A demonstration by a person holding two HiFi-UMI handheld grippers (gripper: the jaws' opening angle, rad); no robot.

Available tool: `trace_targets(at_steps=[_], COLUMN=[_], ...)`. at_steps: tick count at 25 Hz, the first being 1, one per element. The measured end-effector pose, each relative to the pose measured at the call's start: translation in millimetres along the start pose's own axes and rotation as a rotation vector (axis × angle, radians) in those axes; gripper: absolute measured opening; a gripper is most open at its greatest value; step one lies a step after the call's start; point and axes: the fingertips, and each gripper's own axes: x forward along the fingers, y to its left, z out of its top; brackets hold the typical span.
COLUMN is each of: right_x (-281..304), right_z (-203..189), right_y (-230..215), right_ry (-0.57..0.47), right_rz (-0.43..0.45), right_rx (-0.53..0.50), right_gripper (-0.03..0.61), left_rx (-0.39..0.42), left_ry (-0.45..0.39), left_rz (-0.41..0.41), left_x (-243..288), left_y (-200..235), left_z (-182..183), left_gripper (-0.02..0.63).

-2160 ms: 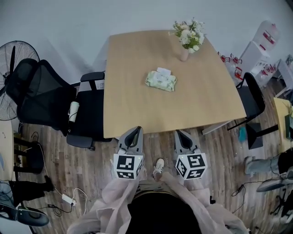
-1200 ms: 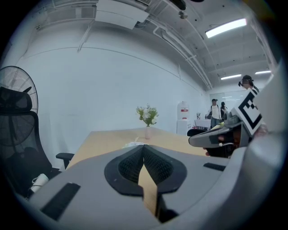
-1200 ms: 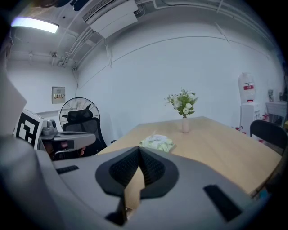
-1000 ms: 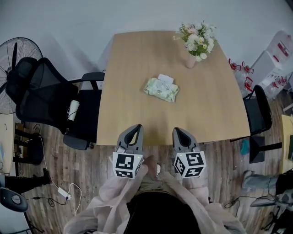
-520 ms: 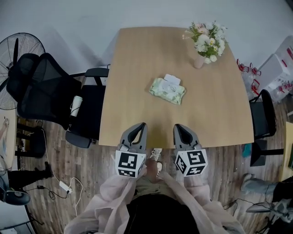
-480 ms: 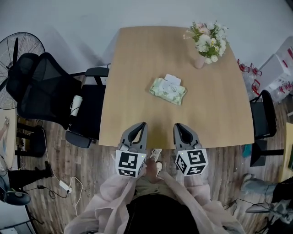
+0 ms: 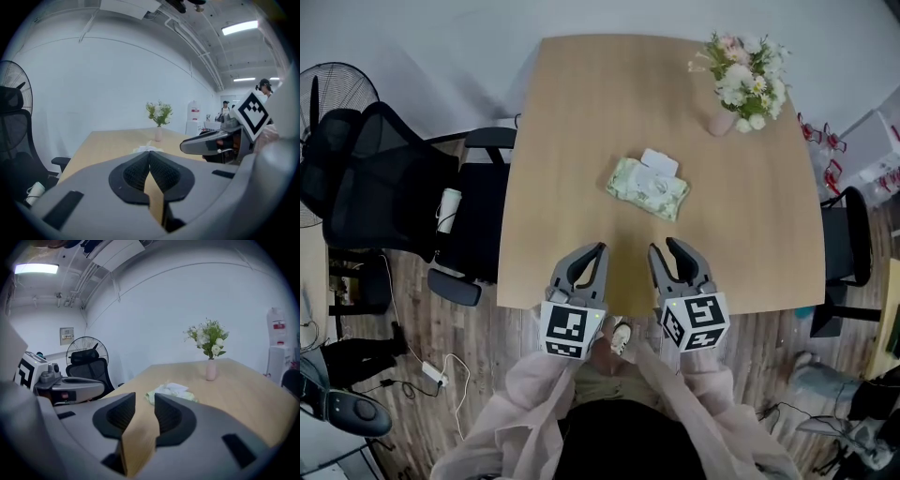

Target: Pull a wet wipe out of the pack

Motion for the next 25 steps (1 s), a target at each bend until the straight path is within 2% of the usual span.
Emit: trace_targets(at_steps=[9, 25], right_x=[35.3, 92.4], right_z=[-5.7, -17.5], right_y=[-30.4, -59.0], right_ry=[0.051, 0.144], right_rz=[-0.047, -0.026], right_rx=[0.002, -0.012], right_gripper=[0.133, 0.138], left_rx=[-0.023, -0.062], left_ry=[0.050, 0.109], left_rz=[0.003, 0.005], left_x=[37.3, 87.5], left_y=[20.5, 41.6], left_z=[-15.4, -36.4], left_gripper=[0.012, 0.012])
